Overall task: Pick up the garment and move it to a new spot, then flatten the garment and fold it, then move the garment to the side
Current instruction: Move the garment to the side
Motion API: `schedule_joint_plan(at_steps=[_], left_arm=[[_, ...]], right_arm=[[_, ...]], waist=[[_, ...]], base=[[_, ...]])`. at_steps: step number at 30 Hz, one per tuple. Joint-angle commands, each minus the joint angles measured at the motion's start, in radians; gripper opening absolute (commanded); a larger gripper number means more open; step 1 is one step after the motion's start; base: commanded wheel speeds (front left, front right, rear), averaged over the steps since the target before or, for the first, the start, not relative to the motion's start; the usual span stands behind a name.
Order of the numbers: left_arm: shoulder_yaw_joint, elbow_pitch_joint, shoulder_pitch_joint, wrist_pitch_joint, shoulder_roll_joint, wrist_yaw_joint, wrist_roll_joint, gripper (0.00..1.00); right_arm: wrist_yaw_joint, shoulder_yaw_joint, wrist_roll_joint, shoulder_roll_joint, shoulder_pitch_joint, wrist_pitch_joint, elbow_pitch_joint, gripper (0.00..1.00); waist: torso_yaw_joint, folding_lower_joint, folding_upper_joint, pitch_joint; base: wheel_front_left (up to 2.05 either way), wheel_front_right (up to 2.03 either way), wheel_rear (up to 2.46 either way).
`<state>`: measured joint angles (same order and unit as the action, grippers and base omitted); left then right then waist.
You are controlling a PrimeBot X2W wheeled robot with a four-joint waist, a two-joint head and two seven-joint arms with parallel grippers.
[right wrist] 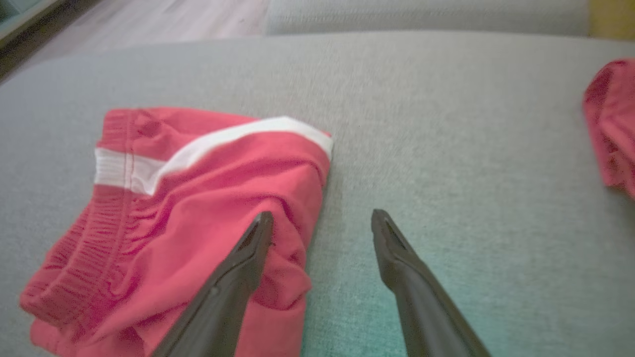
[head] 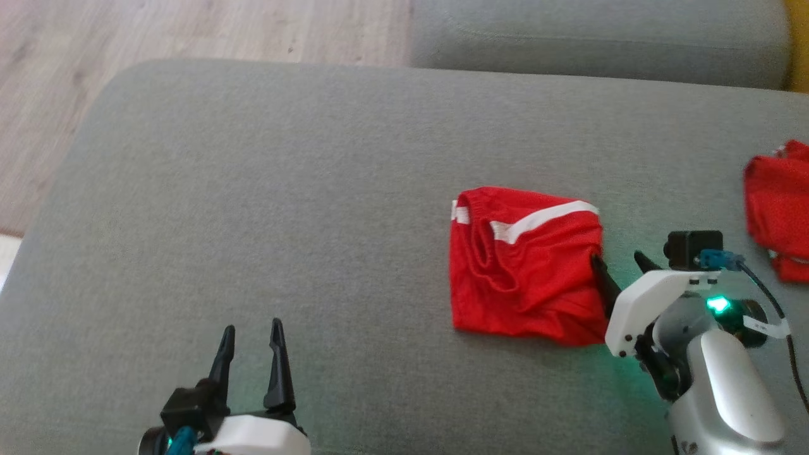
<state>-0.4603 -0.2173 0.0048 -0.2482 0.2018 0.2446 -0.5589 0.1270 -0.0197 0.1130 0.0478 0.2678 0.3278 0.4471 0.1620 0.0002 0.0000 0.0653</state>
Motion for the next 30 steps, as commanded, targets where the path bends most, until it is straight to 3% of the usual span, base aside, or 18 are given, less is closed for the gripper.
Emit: schedule_joint_plan(at_steps=[1, 9, 10, 12, 13, 14, 15, 22, 30], left_arm=[[0.027, 0.022, -0.047, -0.013, -0.003, -0.007, 0.012, 1.0], [0.042, 0.008, -0.062, -0.013, -0.023, -0.025, 0.032, 1.0], [0.045, 0.007, -0.063, -0.013, -0.025, -0.026, 0.035, 1.0], [0.049, 0.005, -0.063, -0.013, -0.027, -0.03, 0.04, 1.0], [0.05, 0.004, -0.063, -0.013, -0.028, -0.033, 0.043, 1.0], [0.051, 0.004, -0.065, -0.013, -0.028, -0.034, 0.047, 1.0], [0.052, 0.005, -0.066, -0.013, -0.028, -0.037, 0.05, 1.0], [0.058, 0.017, -0.085, -0.013, -0.026, -0.048, 0.072, 1.0], [0.057, 0.041, -0.133, -0.013, -0.021, -0.061, 0.094, 1.0]], right_arm=[[0.004, 0.011, -0.001, 0.002, 0.053, 0.013, -0.014, 1.0], [0.004, 0.003, 0.033, 0.002, 0.091, 0.058, 0.098, 1.0], [0.004, 0.007, 0.038, 0.002, 0.095, 0.058, 0.109, 0.96], [0.004, 0.016, 0.047, 0.002, 0.104, 0.053, 0.128, 0.47], [0.004, 0.023, 0.054, 0.002, 0.109, 0.048, 0.135, 0.35], [0.004, 0.028, 0.059, 0.002, 0.113, 0.043, 0.141, 0.1], [0.004, 0.033, 0.059, 0.002, 0.118, 0.036, 0.147, 0.0], [0.004, 0.036, 0.042, 0.016, 0.169, -0.044, 0.142, 0.0], [0.004, 0.02, 0.022, 0.06, 0.189, -0.096, 0.058, 0.0]], waist=[[0.03, -0.0002, 0.0, 0.024], [0.073, -0.0002, 0.0, 0.063], [0.073, -0.0002, 0.0, 0.065], [0.071, -0.0002, 0.0, 0.069], [0.067, -0.0002, 0.0, 0.071], [0.062, -0.0002, 0.0, 0.072], [0.054, -0.0002, 0.0, 0.074], [-0.048, -0.0002, 0.0, 0.099], [-0.239, -0.0002, 0.0, 0.177]], base=[[0.0, 0.0, 0.0], [0.0, 0.0, 0.0], [0.0, 0.0, 0.0], [0.0, 0.0, 0.0], [0.0, 0.0, 0.0], [0.0, 0.0, 0.0], [0.0, 0.0, 0.0], [0.0, 0.0, 0.0], [0.0, 0.0, 0.0]])
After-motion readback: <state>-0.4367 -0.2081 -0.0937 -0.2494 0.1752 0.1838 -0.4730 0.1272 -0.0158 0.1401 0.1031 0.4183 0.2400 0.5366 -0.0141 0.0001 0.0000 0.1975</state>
